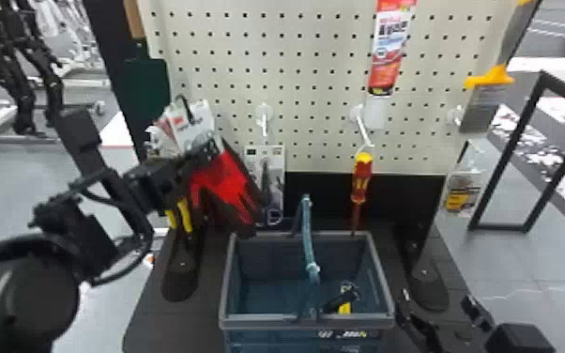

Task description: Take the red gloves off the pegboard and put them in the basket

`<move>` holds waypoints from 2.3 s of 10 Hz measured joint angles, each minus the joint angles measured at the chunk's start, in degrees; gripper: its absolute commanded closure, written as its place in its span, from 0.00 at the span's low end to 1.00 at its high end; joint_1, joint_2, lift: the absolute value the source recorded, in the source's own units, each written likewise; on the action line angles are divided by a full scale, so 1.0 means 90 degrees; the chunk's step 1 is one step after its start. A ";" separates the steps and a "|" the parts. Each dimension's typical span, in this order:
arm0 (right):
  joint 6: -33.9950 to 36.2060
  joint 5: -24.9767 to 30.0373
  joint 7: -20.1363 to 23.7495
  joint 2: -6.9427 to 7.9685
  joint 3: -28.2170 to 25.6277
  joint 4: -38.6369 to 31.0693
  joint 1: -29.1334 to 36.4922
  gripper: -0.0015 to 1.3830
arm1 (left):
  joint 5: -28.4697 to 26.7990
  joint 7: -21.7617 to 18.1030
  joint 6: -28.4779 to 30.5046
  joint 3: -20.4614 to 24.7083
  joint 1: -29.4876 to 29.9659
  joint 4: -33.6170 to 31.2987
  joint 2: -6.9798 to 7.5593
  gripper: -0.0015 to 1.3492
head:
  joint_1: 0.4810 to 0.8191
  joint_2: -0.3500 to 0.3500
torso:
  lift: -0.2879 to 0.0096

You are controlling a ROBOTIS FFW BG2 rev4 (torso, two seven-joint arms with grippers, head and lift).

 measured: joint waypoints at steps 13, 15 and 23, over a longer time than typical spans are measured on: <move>-0.0009 -0.0034 0.0050 0.0010 0.0003 0.0010 0.0000 0.09 | 0.0377 -0.0546 -0.0976 -0.1384 0.0224 0.2084 -0.0079 0.90 | 0.20 0.50 | 0.63; -0.0010 -0.0042 0.0059 0.0010 0.0009 0.0012 -0.0002 0.09 | 0.0409 -0.0569 -0.1033 -0.1584 0.0180 0.2329 -0.0057 0.90 | 0.20 0.50 | 0.63; -0.0039 -0.0102 0.0117 0.0031 0.0012 0.0066 -0.0030 0.09 | 0.0465 -0.0910 -0.1486 -0.1842 0.0016 0.2872 -0.0032 0.18 | 0.20 0.50 | 0.63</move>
